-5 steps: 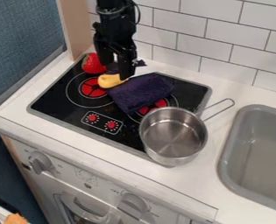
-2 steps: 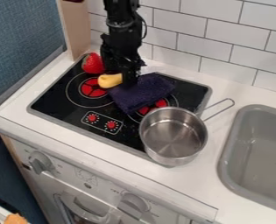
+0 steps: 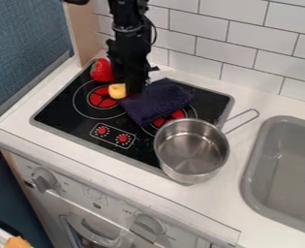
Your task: Put the yellow knife to the bottom of the burner
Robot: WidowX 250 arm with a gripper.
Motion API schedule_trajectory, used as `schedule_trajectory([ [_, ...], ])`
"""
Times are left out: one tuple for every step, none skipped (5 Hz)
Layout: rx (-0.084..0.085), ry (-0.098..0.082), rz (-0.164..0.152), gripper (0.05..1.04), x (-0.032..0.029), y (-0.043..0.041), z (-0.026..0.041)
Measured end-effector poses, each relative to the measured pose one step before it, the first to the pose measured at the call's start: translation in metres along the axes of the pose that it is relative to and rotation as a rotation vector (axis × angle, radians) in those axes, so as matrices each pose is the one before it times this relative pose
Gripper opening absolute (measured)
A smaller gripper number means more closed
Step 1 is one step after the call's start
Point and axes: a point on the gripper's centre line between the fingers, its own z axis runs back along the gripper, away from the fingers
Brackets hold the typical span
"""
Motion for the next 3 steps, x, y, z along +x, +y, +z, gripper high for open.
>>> schedule_trajectory([
  [0.0145,0.0184,0.0049,0.416,0.00267,0.00393,-0.00426],
  [-0.0011,0.0065,-0.0214,0.417,-0.00082,-0.00066,0.00061],
  [0.0134,0.0016,0.001,0.417,-0.00311,0.0011,0.01366],
])
